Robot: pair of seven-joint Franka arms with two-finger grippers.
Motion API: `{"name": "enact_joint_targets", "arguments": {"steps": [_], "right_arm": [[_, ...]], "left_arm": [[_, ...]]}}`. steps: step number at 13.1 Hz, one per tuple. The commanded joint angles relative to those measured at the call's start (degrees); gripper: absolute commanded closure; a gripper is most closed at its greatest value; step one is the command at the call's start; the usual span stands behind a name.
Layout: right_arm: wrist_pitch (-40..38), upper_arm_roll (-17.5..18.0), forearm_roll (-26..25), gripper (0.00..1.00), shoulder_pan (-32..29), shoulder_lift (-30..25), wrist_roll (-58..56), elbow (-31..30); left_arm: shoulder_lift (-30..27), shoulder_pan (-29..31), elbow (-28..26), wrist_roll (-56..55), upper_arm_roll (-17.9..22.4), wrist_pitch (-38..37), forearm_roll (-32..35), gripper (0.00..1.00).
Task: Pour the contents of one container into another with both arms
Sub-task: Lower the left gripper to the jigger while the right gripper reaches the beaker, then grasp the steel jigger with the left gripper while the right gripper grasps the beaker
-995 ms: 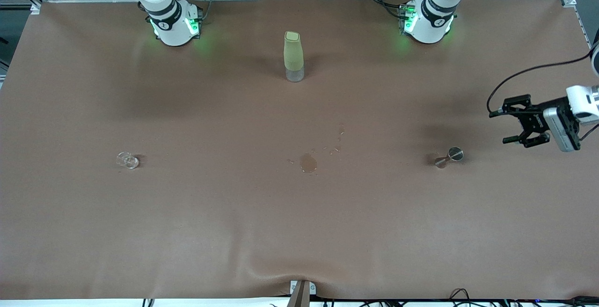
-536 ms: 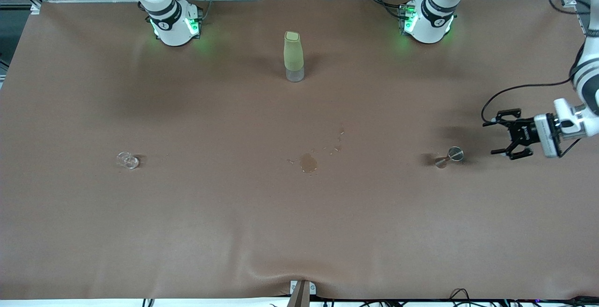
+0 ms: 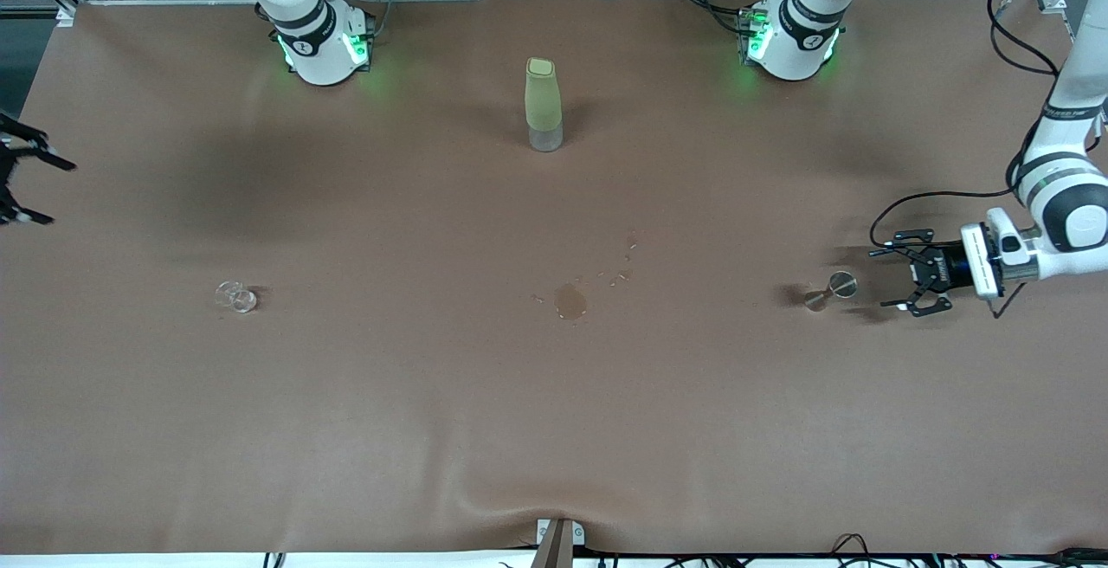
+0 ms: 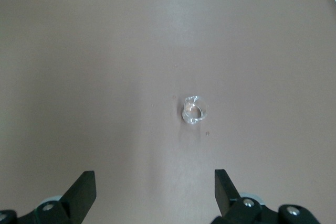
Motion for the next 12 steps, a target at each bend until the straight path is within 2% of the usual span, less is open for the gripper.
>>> {"name": "enact_joint_targets", "arguments": {"steps": [1, 2, 3, 5, 7, 10, 12], "right_arm": [[-3.49, -0.11, 8.97, 0.0, -2.67, 8.4, -9.04, 1.72], [-4.91, -0.11, 11.61, 0.0, -3.72, 11.3, -10.98, 2.33], [-7.1, -0.11, 14.42, 0.0, -4.95, 13.94, -13.0, 2.78], [-12.81, -0.11, 20.22, 0.0, -6.62, 20.17, -16.44, 5.23], [-15.28, -0.11, 24.09, 0.0, -8.03, 24.67, -19.16, 7.52], [-20.29, -0.11, 32.61, 0.0, -10.23, 31.79, -23.99, 10.85], [-20.48, 0.15, 37.28, 0.0, -11.9, 34.69, -26.2, 11.13]], "left_arm": [[2.68, -0.07, 0.49, 7.77, -0.41, -1.52, -4.12, 0.0], [3.38, -0.51, 0.41, 10.59, -0.49, -1.6, -4.57, 0.08], [3.99, -0.77, 0.49, 12.62, -0.49, -1.6, -5.88, 0.11], [5.66, -0.86, 0.67, 13.78, -0.49, -1.52, -6.86, 0.11], [6.11, -0.86, 0.84, 14.31, -0.49, -1.52, -7.64, 0.17], [6.11, -1.3, 1.2, 14.4, -0.49, -1.52, -8.08, 0.23], [6.28, -1.74, 1.2, 16.67, -0.49, -1.43, -8.7, 0.36]]}}
